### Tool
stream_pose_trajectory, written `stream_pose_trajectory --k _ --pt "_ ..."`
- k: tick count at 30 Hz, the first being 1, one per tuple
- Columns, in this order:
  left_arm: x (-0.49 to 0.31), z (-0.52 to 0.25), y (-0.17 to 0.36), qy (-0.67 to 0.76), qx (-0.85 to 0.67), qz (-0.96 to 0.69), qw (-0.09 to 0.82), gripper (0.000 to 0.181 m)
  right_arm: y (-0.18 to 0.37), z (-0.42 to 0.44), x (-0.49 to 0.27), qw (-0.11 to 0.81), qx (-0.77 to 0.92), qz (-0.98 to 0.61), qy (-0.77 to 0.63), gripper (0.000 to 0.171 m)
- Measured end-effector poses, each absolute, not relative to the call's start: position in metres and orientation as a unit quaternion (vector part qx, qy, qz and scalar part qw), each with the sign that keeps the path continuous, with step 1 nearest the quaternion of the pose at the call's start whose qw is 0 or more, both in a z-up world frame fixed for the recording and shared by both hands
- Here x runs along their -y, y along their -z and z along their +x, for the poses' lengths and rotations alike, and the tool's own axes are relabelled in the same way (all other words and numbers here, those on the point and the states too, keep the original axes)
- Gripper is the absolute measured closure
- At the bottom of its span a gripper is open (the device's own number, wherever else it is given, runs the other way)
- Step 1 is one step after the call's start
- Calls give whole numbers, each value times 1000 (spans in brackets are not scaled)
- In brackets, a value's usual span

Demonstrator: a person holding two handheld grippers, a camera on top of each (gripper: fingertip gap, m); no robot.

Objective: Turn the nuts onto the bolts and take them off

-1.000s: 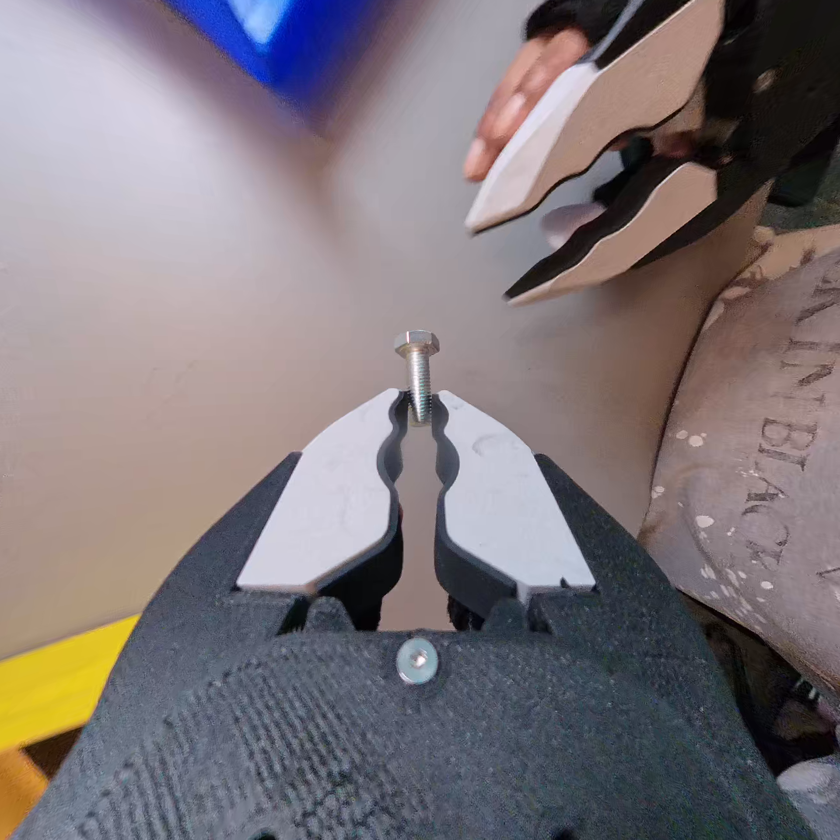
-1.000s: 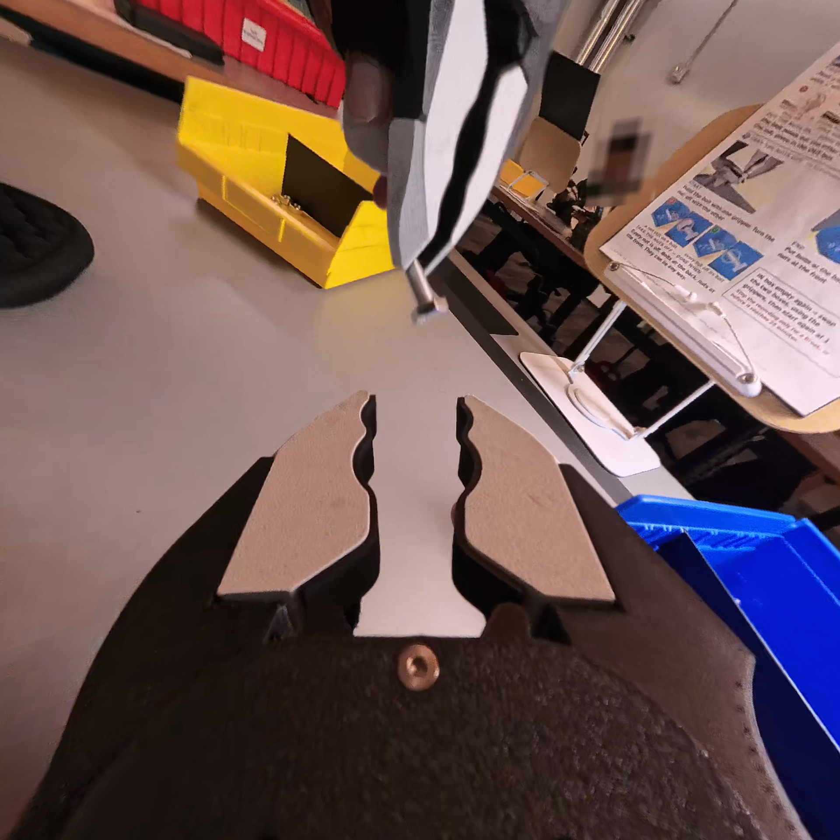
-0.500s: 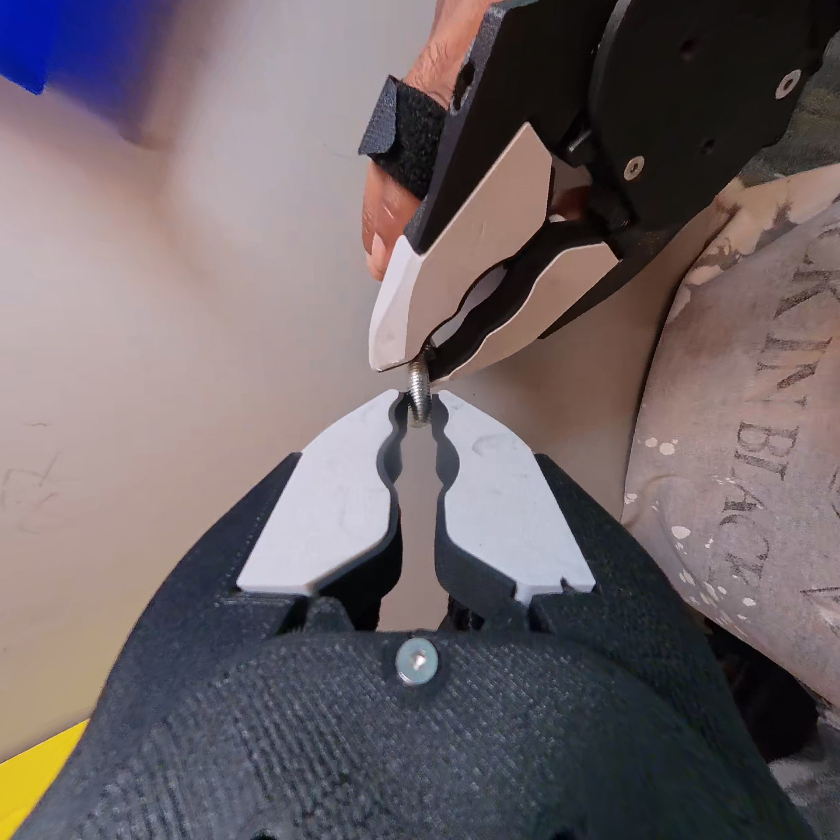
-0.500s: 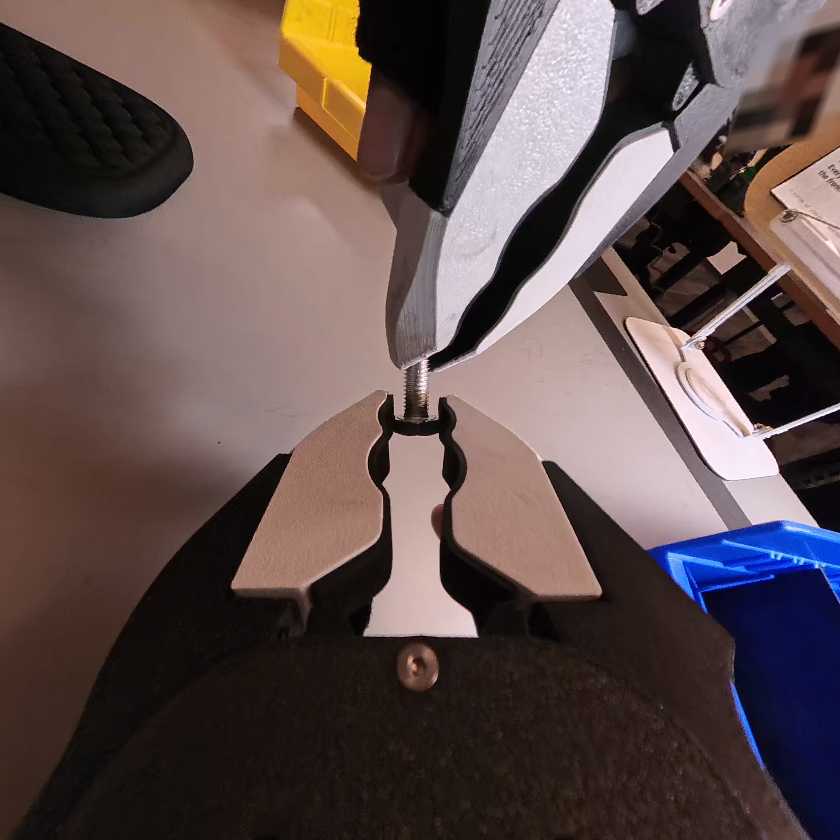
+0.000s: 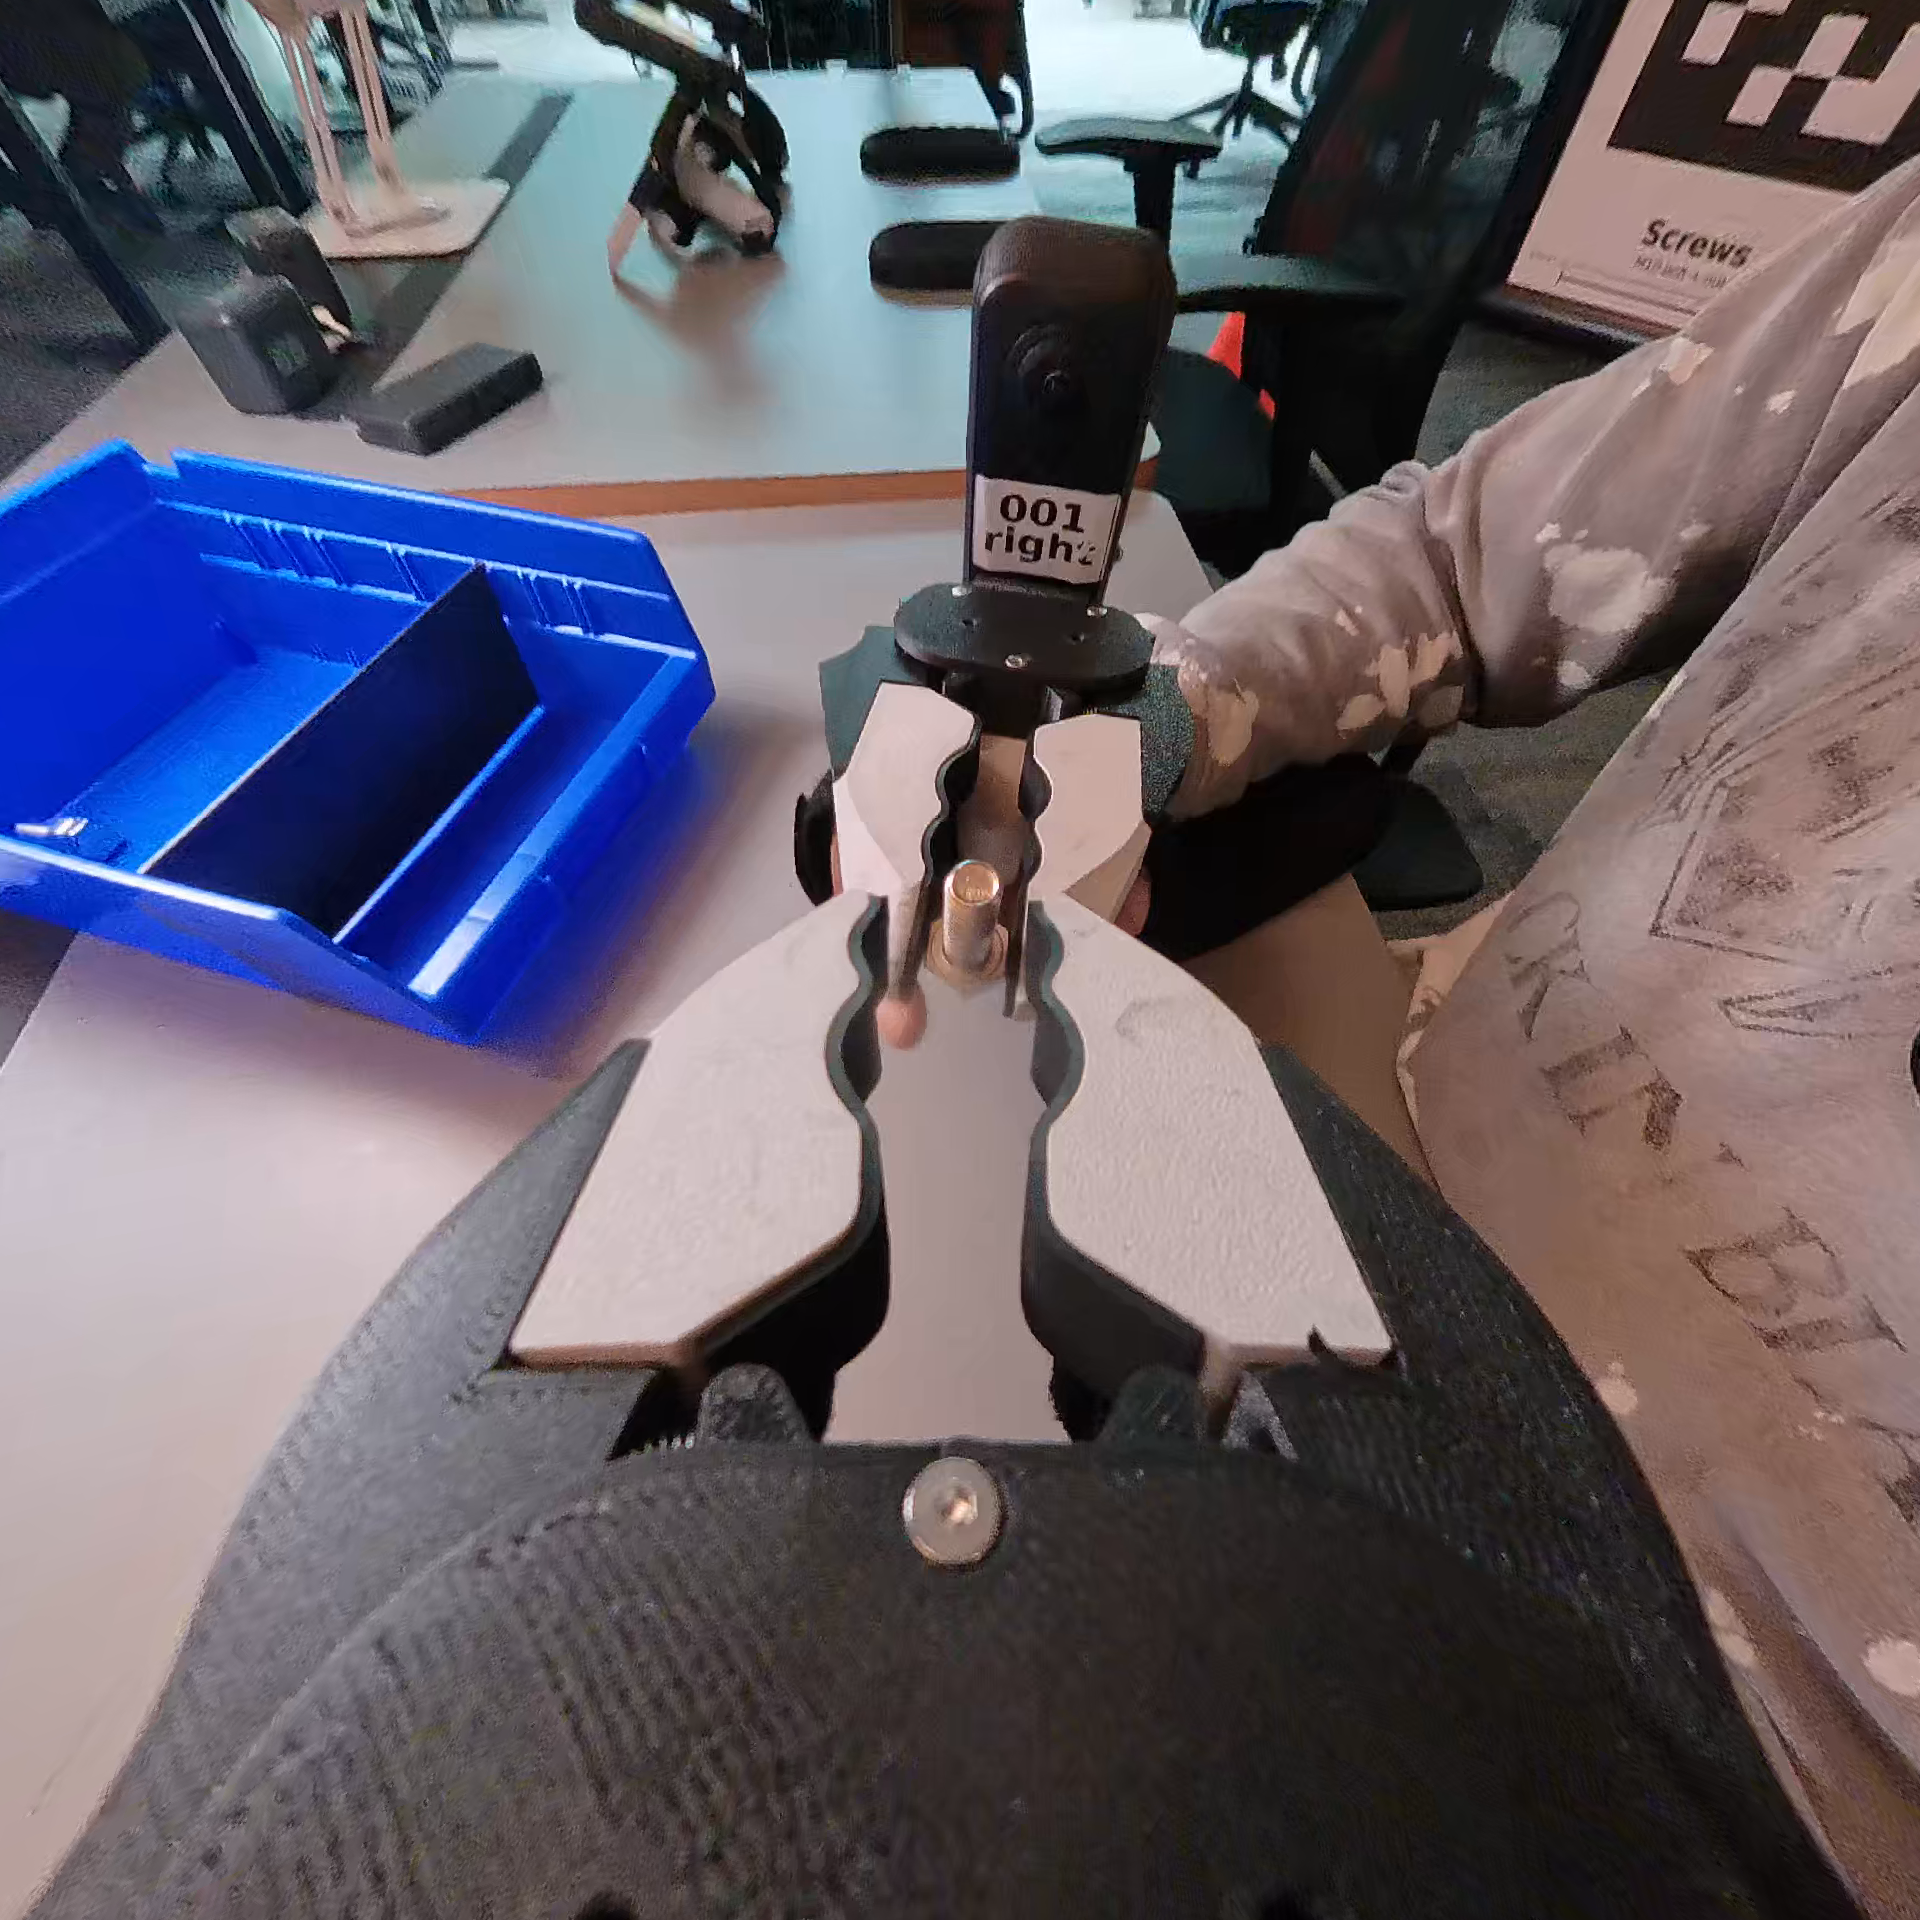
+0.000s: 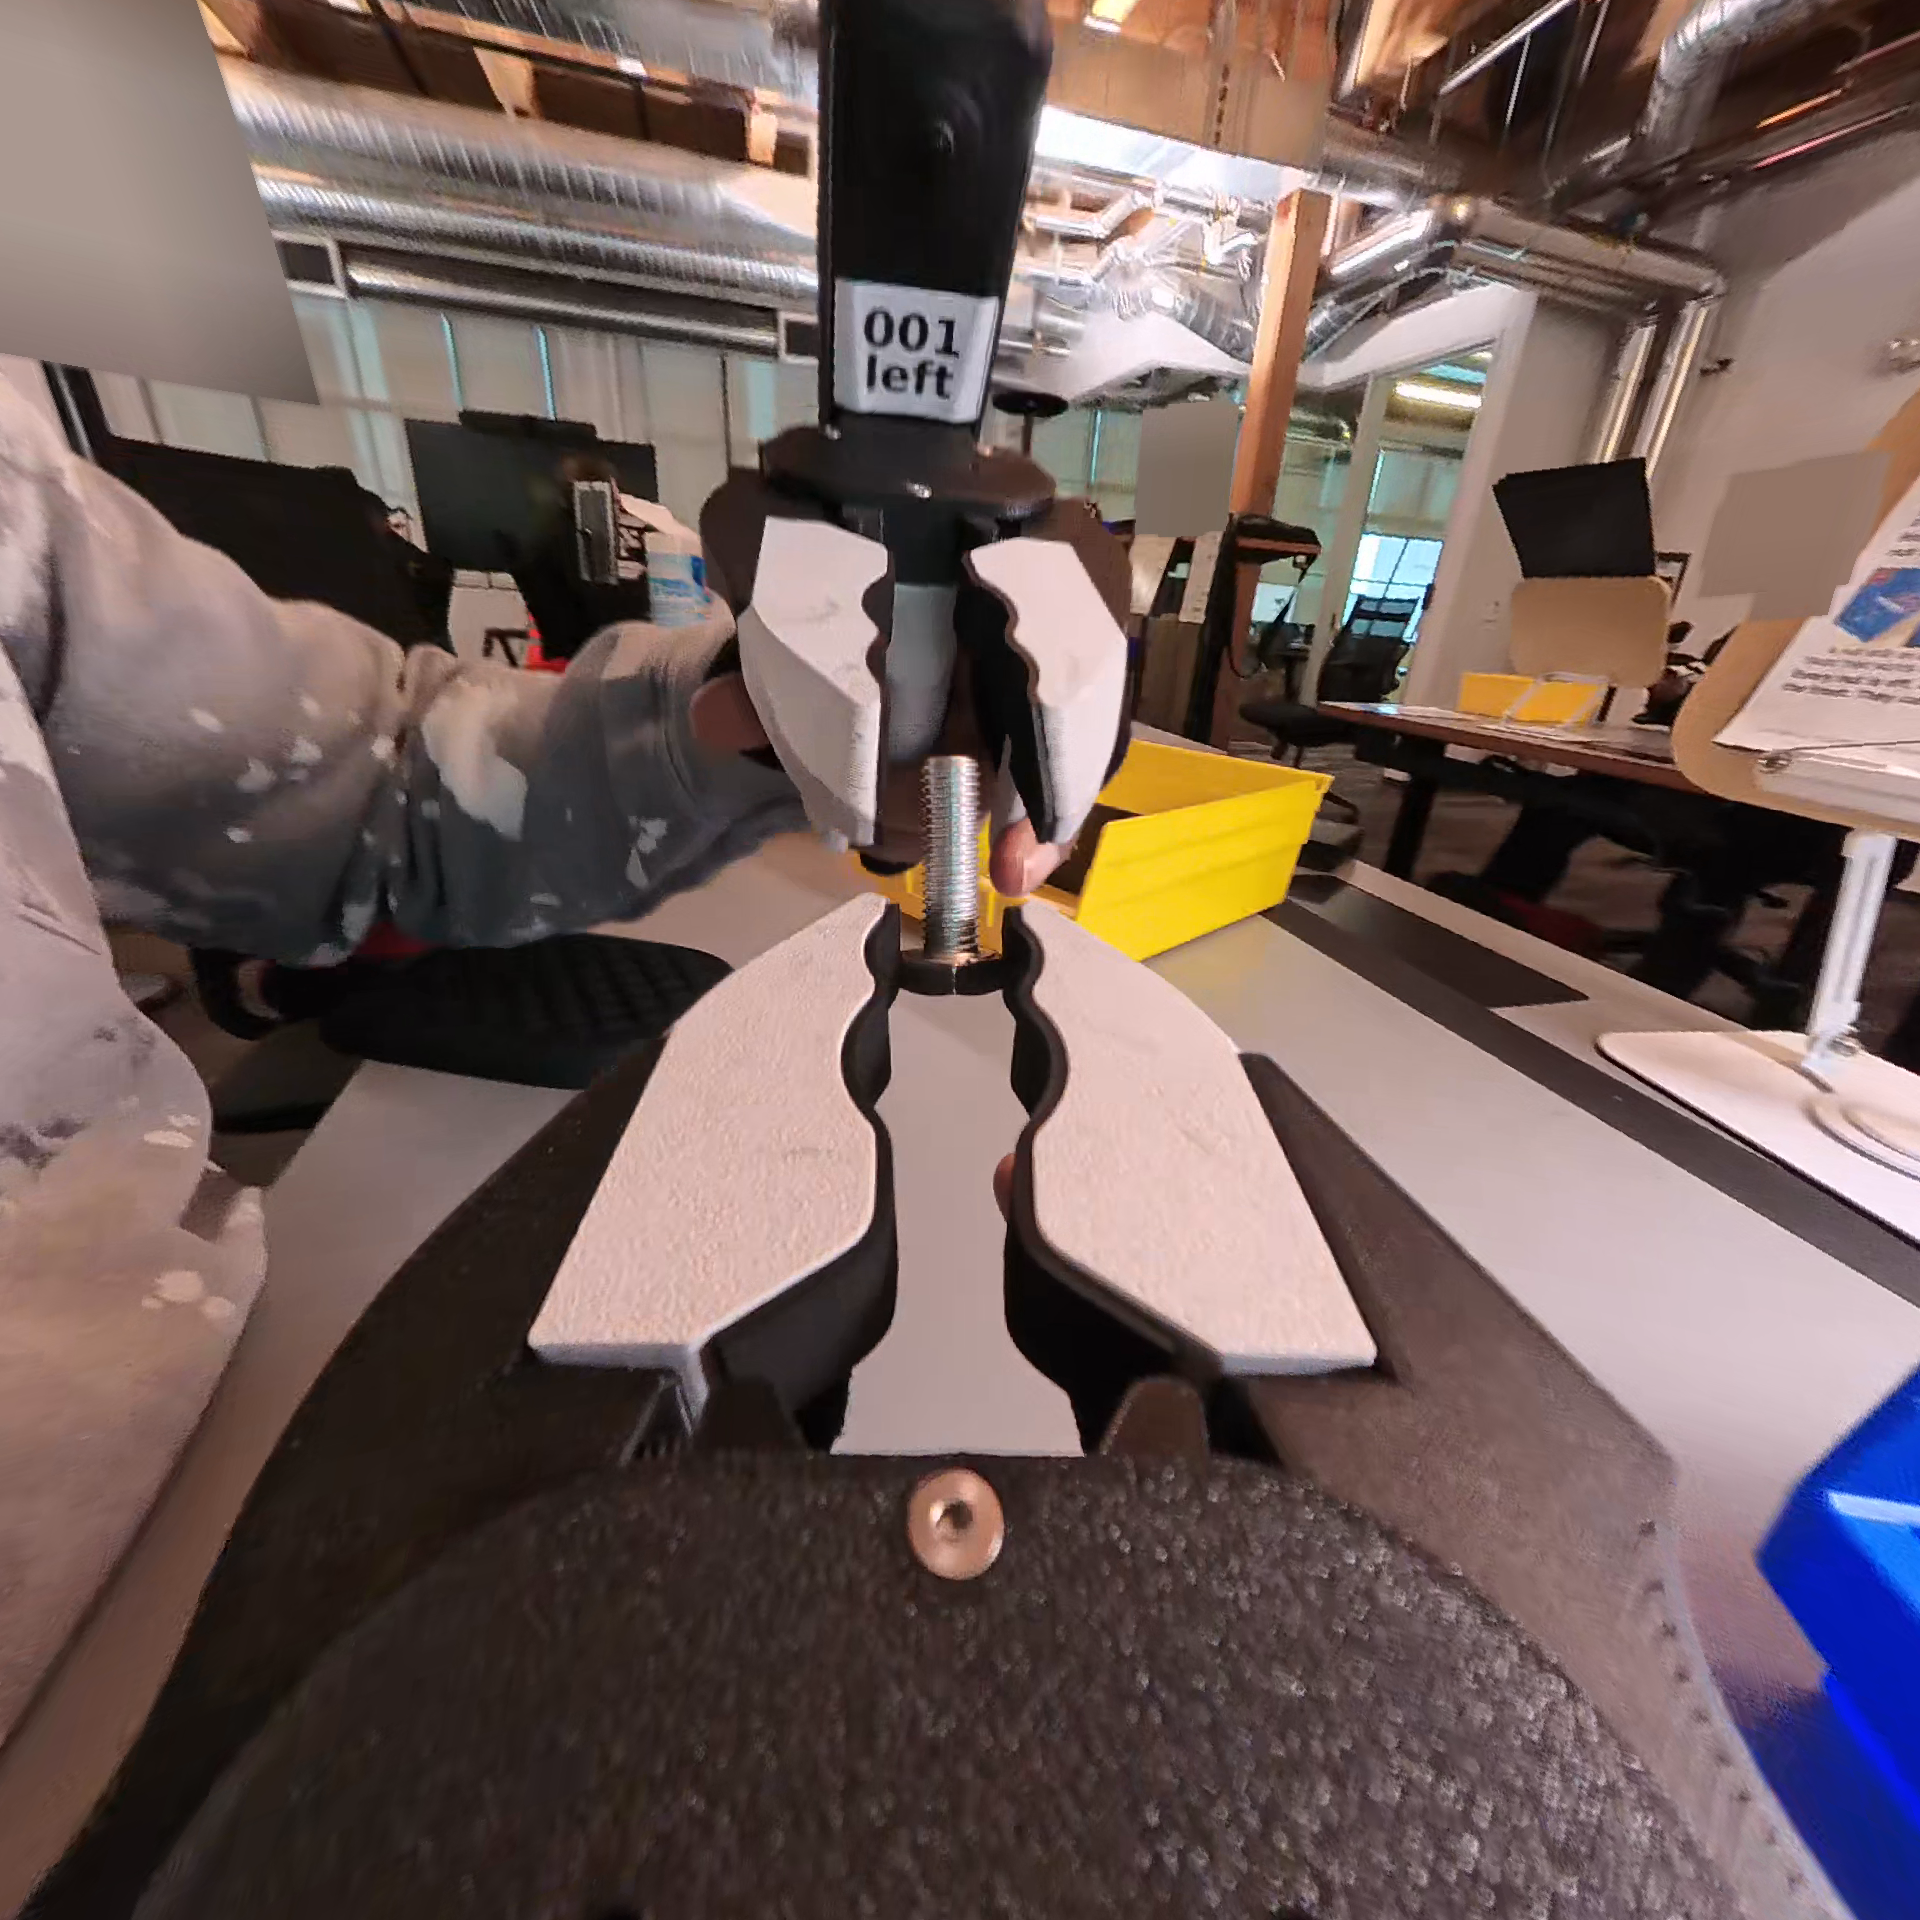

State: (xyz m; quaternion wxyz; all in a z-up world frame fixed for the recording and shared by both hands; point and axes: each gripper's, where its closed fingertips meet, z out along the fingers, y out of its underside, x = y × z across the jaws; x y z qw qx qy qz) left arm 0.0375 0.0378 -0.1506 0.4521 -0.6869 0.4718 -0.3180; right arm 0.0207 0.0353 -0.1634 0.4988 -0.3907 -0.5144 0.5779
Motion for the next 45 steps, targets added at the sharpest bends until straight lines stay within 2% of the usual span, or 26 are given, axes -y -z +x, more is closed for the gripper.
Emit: stream_pose_trajectory --k 4,11,17,21,24,36,40,45 --pt "-32 39 150 343 -465 -668 470 171 167 17 -30 491 519 -391 -581 153" --pt "-35 32 160 322 -478 -683 449 171 178 11 -32 473 535 -413 -566 152" --pt "-37 28 163 313 -482 -692 436 171 197 7 -34 447 561 -438 -542 143" --pt "-34 31 170 321 -485 -693 426 171 199 5 -29 443 571 -435 -537 145" --pt "-34 33 173 322 -486 -694 423 171 201 5 -28 441 574 -434 -537 152" --pt "-34 36 167 321 -481 -686 441 171 196 7 -28 444 567 -430 -545 153" --pt "-38 20 145 326 -454 -677 479 150 191 10 -32 454 556 -429 -549 153" --pt "-62 -66 98 249 -352 -706 562 148 177 20 -42 478 532 -428 -554 153"
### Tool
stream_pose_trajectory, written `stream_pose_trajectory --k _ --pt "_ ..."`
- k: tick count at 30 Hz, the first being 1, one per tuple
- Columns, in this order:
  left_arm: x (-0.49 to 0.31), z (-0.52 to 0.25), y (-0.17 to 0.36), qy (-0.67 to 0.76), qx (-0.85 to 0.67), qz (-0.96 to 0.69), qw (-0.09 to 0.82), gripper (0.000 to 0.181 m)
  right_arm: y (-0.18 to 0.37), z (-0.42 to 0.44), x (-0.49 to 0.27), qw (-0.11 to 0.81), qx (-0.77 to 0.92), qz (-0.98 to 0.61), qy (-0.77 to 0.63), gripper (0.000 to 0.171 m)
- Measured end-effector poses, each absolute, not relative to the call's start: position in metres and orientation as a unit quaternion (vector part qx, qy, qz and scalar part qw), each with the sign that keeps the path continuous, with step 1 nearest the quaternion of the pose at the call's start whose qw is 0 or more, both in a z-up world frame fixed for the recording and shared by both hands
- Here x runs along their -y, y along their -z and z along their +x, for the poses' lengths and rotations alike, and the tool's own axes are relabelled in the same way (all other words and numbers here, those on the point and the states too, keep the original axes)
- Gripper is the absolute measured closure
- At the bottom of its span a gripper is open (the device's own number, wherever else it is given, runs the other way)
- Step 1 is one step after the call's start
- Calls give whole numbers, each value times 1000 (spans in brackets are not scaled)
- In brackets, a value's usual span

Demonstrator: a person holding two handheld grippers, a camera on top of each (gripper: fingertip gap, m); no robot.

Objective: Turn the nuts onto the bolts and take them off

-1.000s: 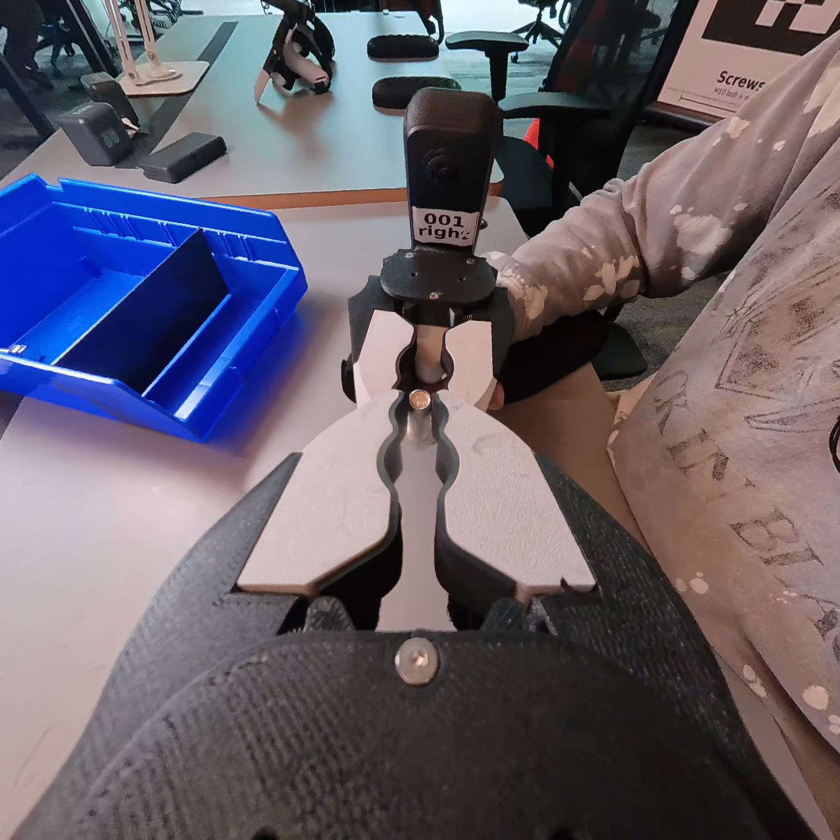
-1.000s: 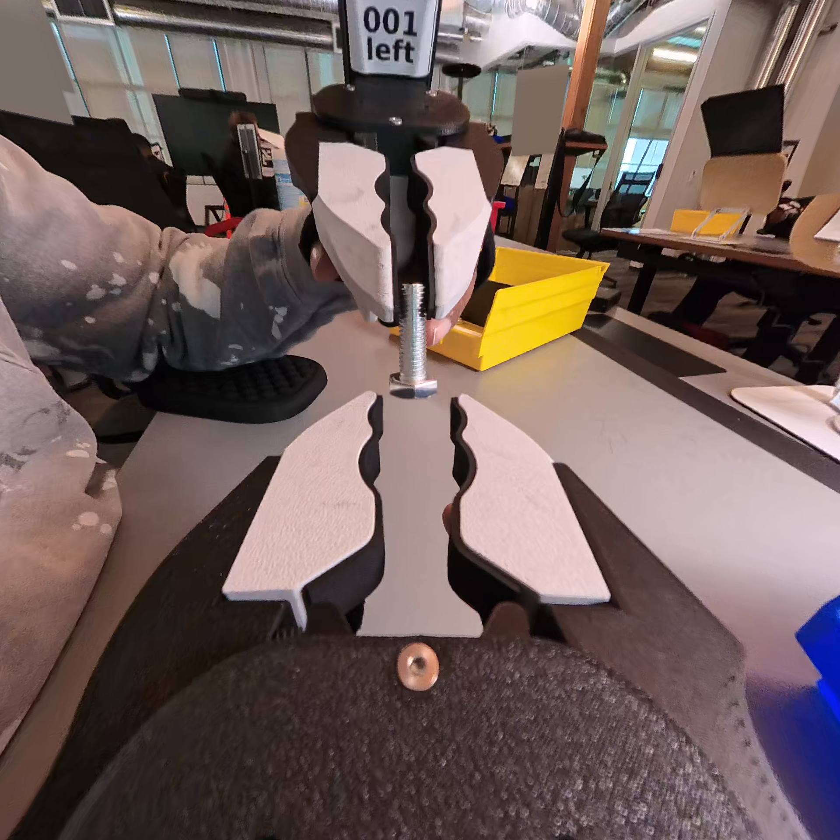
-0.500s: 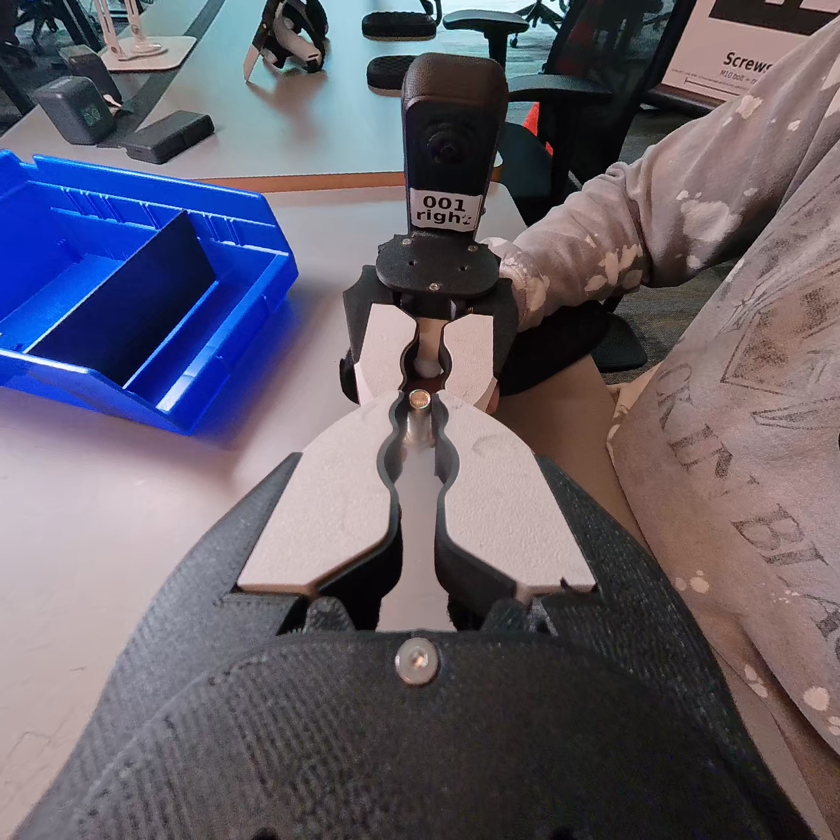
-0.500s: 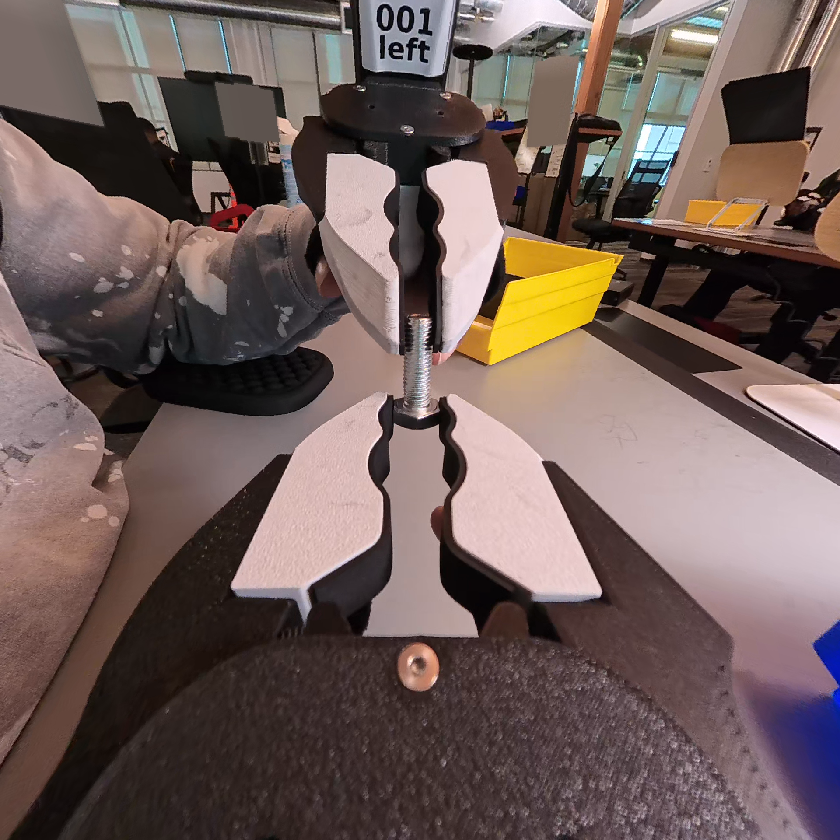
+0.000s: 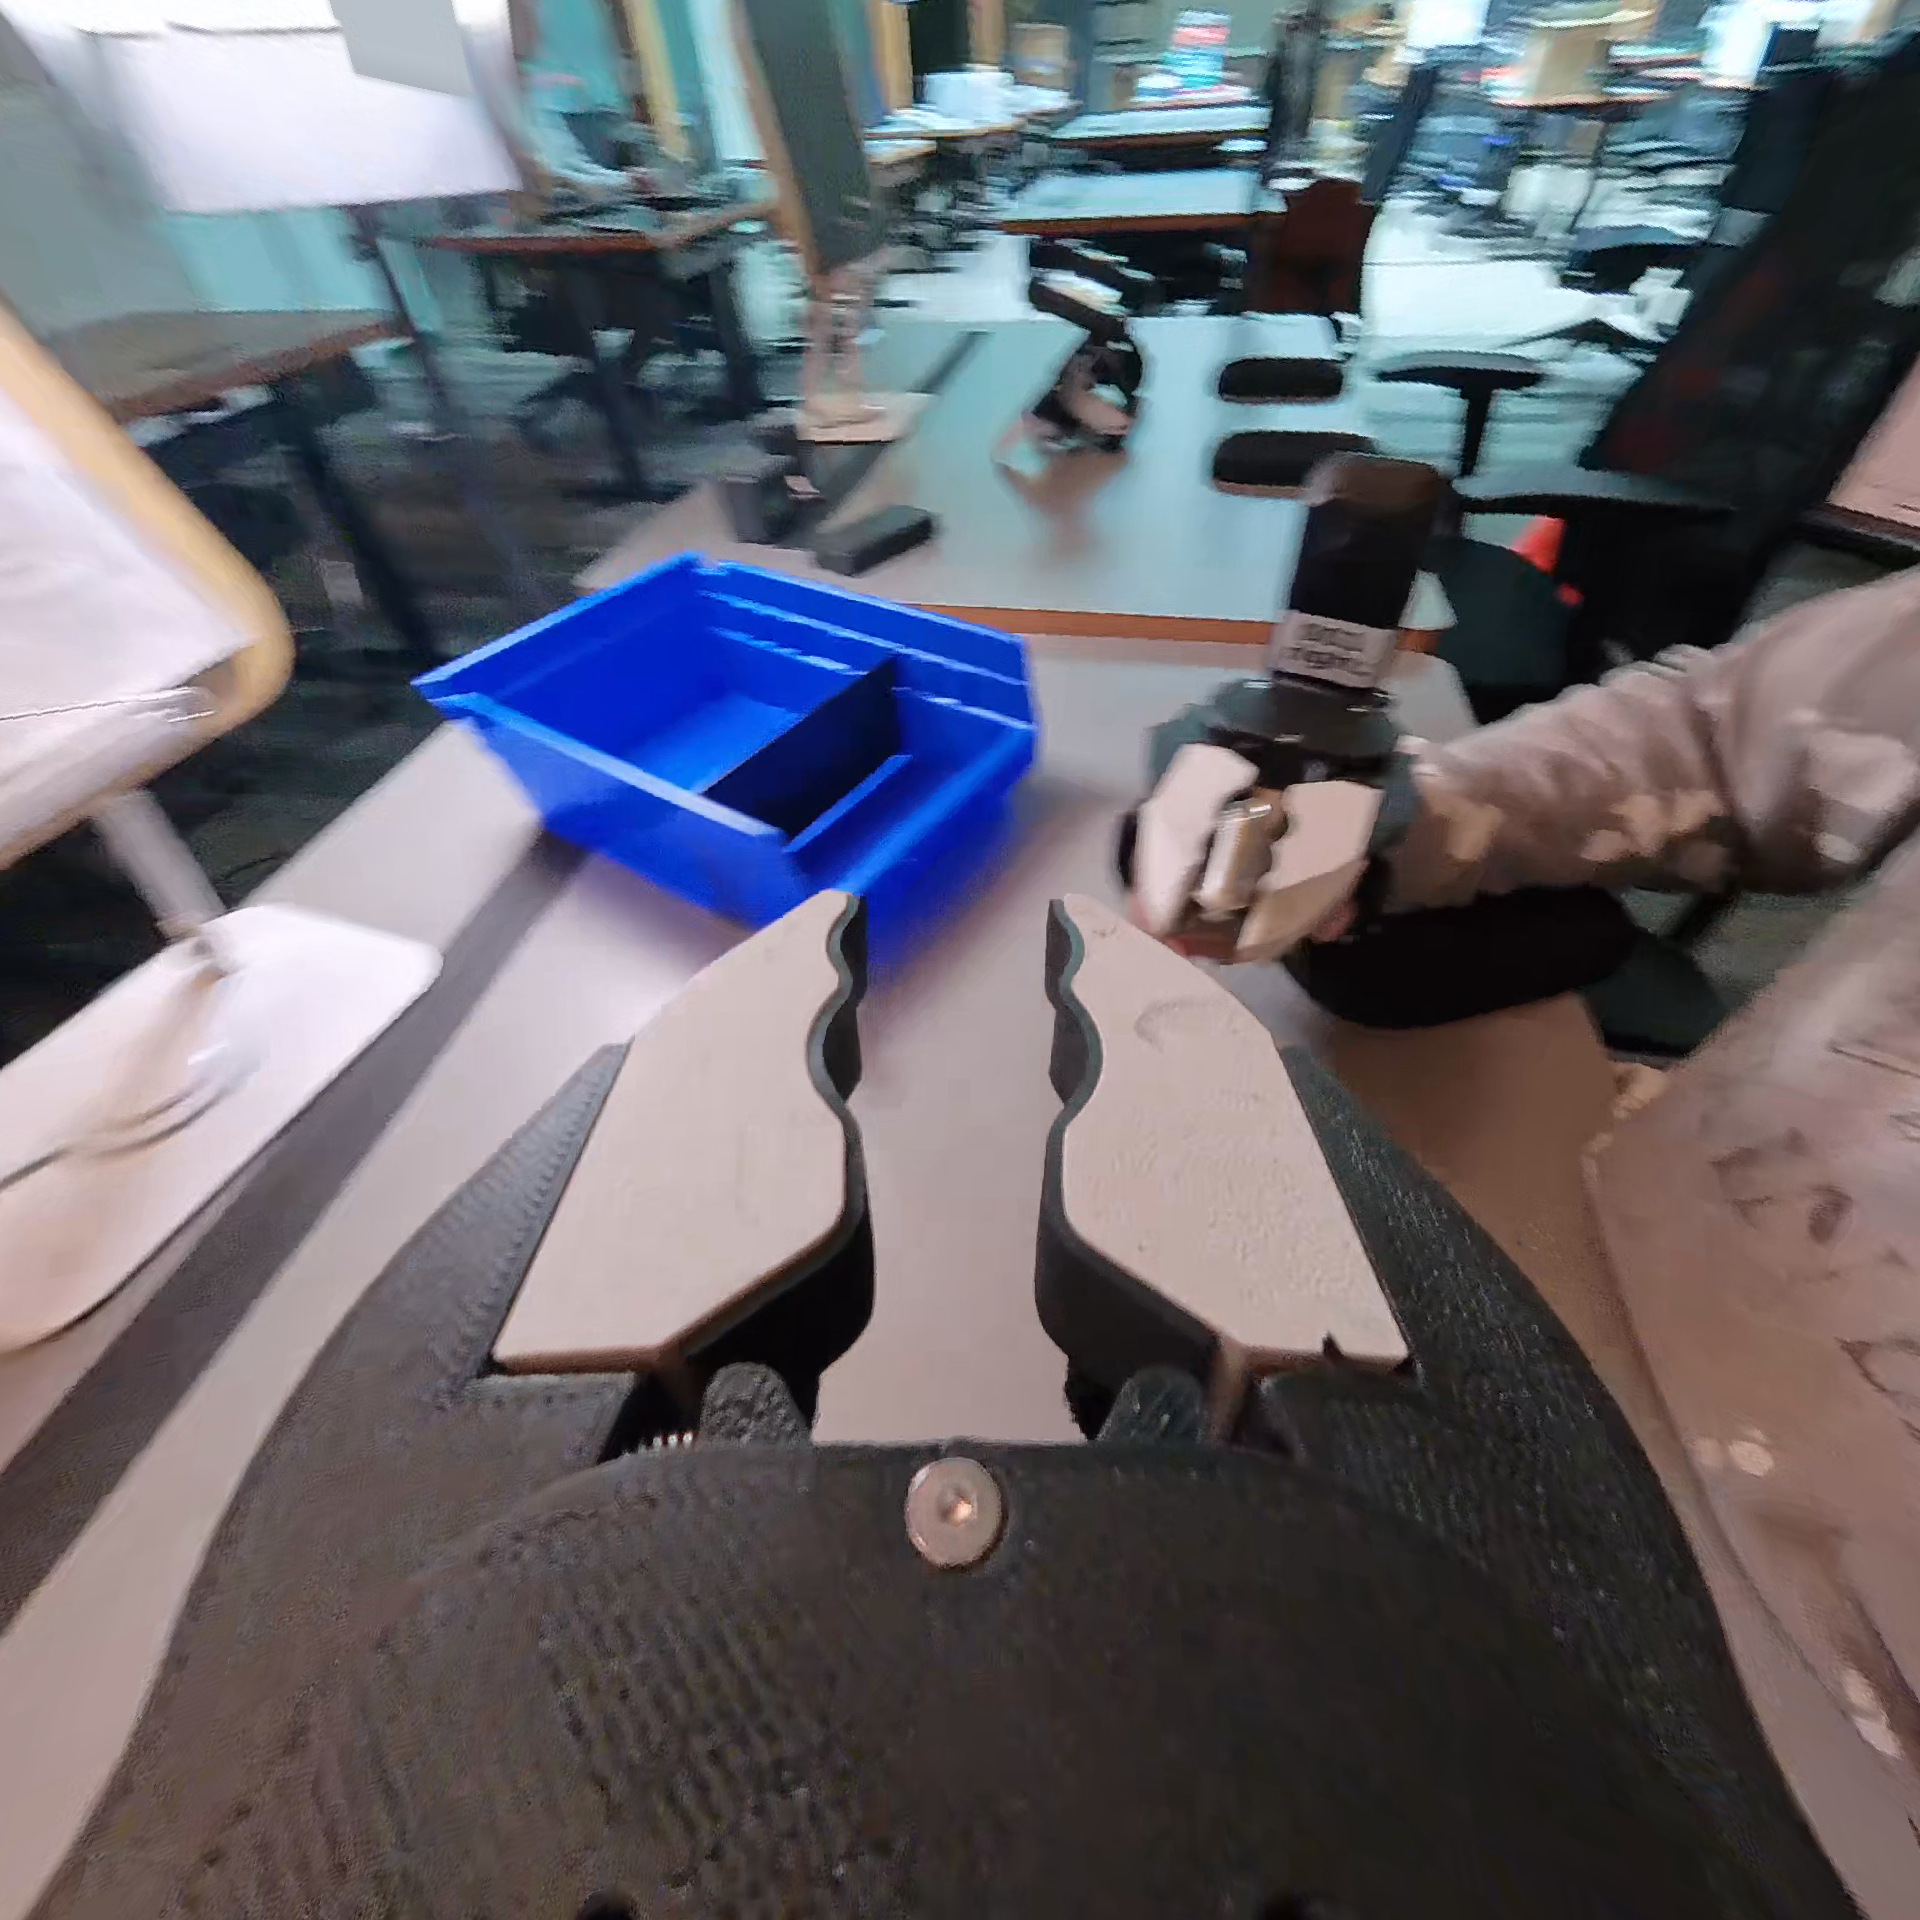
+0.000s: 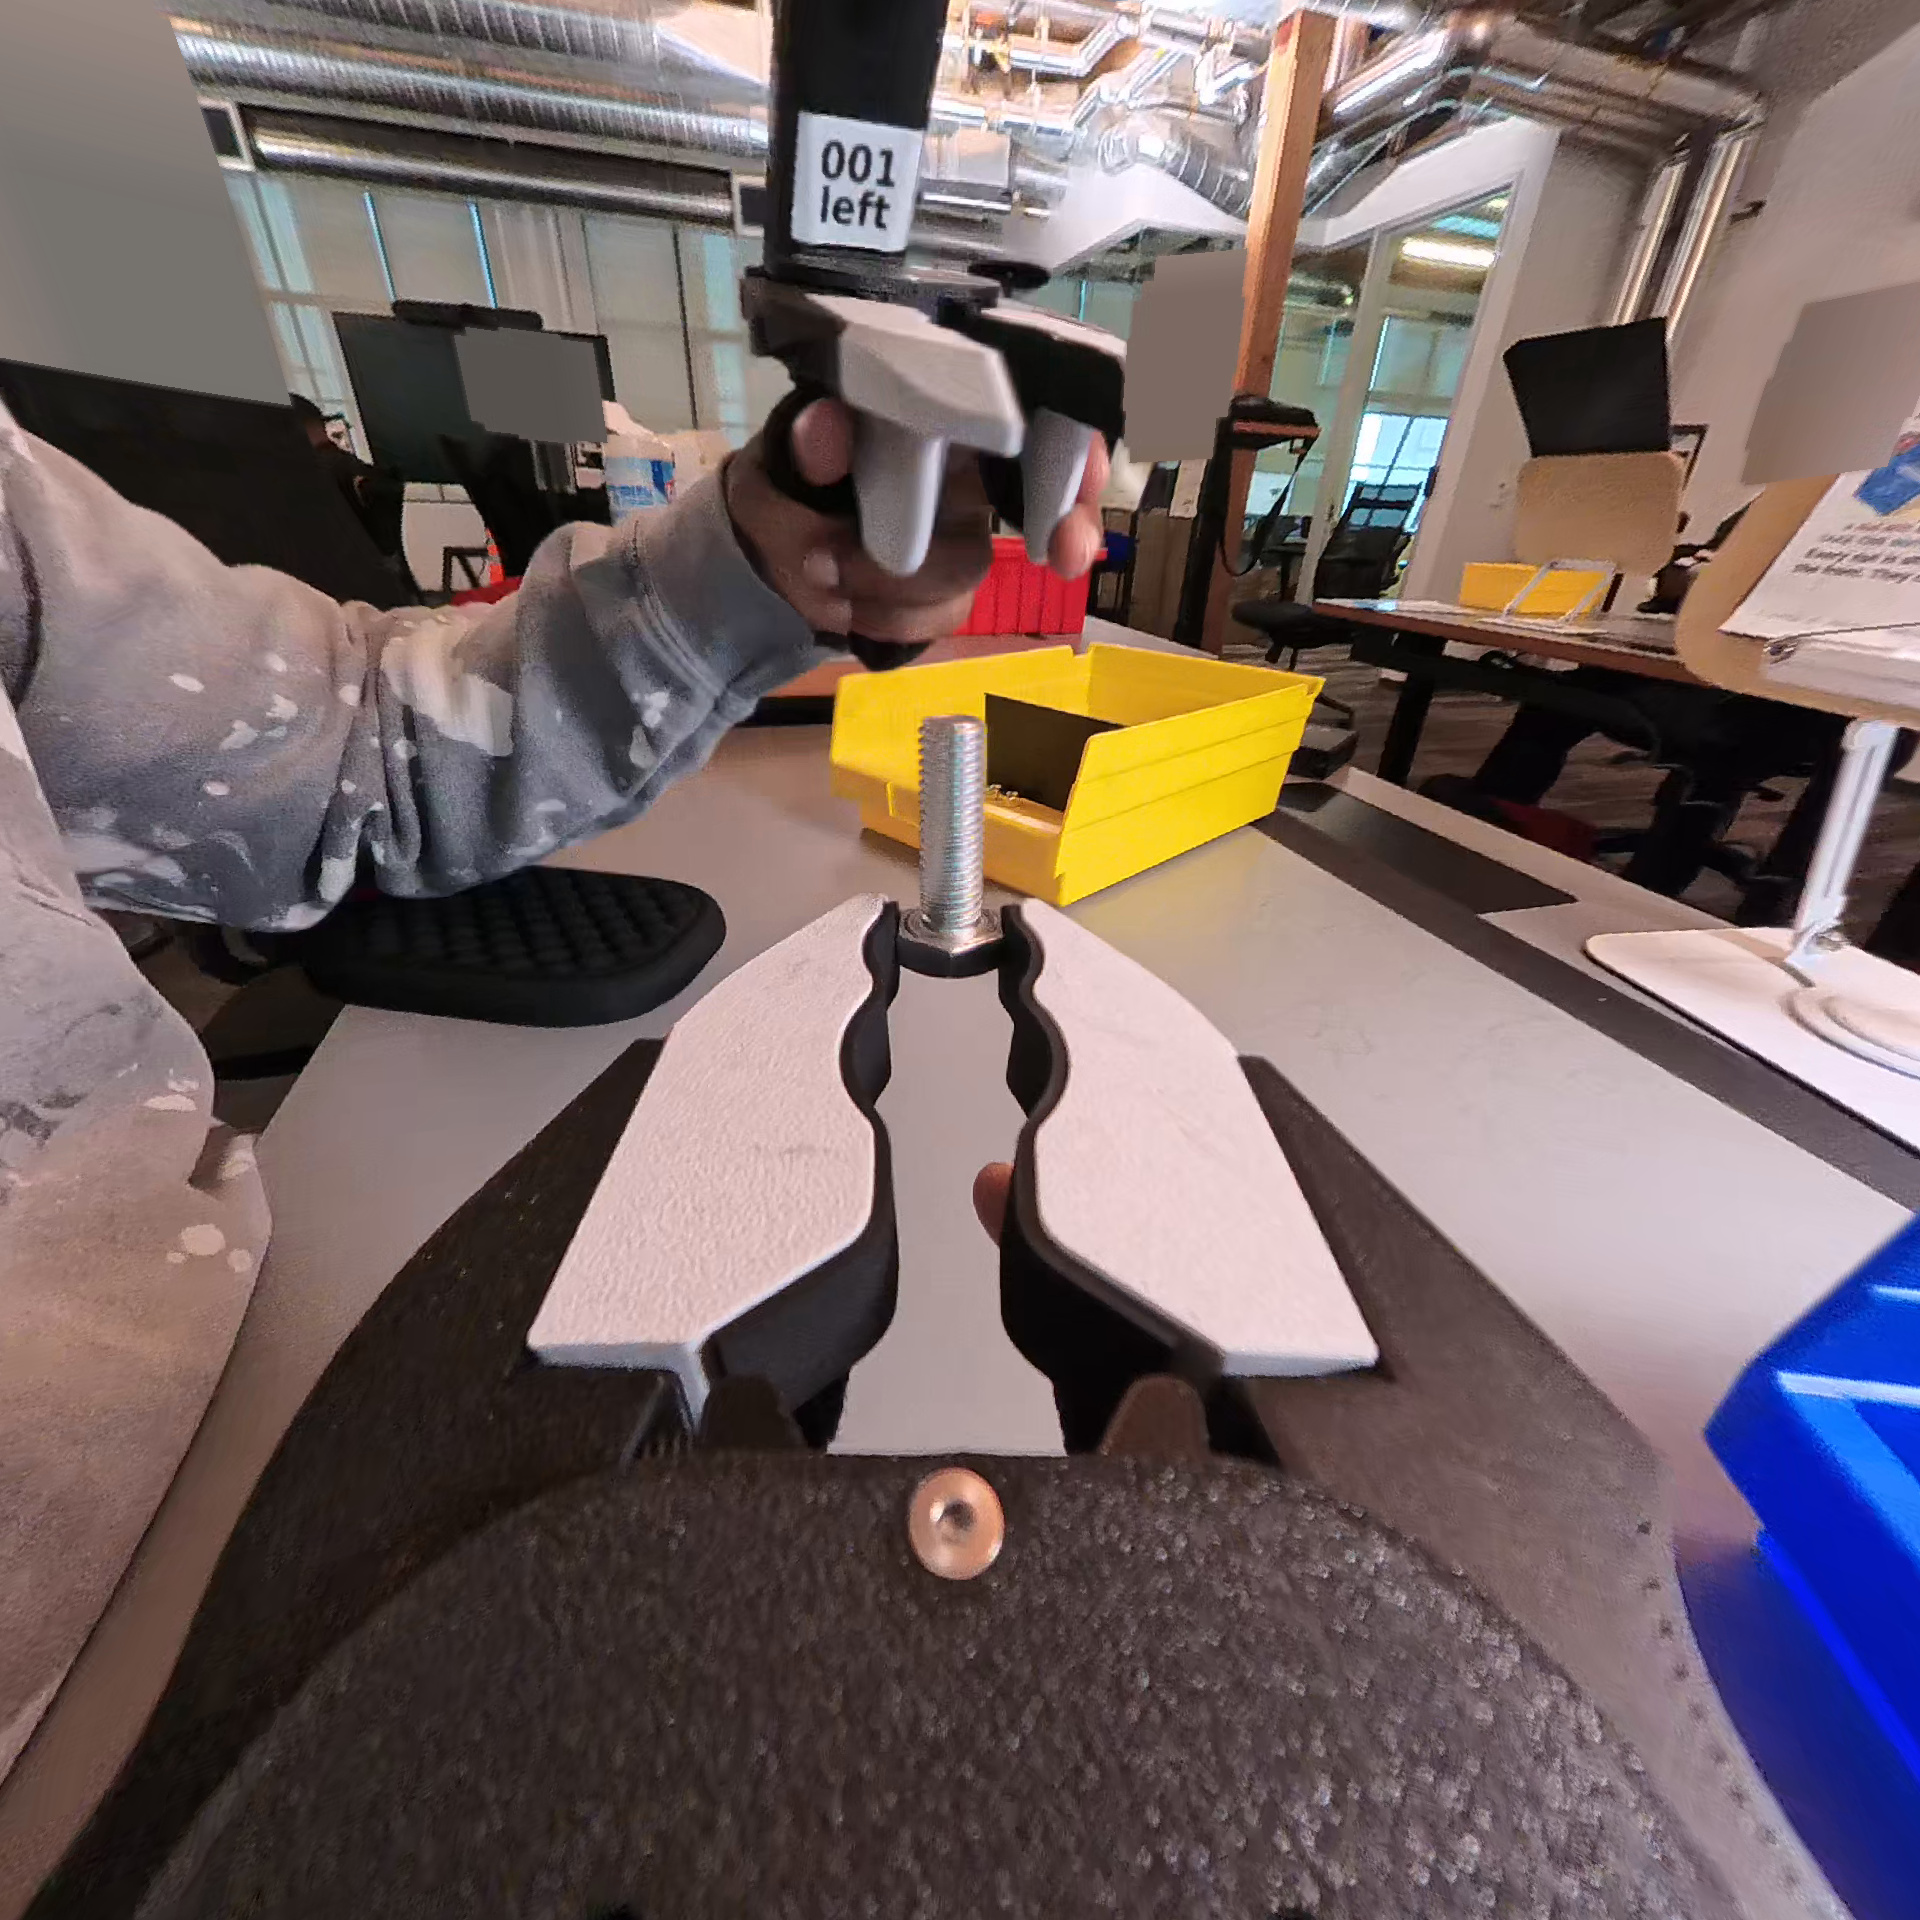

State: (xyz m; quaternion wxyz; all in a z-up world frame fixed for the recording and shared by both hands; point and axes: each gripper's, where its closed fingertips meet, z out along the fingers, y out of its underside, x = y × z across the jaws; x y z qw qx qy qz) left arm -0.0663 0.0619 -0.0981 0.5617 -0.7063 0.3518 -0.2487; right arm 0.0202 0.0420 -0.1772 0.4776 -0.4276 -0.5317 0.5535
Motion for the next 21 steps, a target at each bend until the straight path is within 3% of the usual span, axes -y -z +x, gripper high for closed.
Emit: stream_pose_trajectory --k 3,6,13,21 --pt "-71 -147 80 170 -272 -749 580 150 171 28 -47 487 523 -429 -553 153" --pt "-71 -229 87 90 -202 -816 535 151 169 33 -52 489 517 -434 -552 153" --pt "-30 -375 201 -34 -31 -970 238 151 172 33 -54 482 519 -442 -551 153" --pt "7 -423 278 -130 -61 -989 -16 151 176 35 -57 476 519 -451 -549 153"
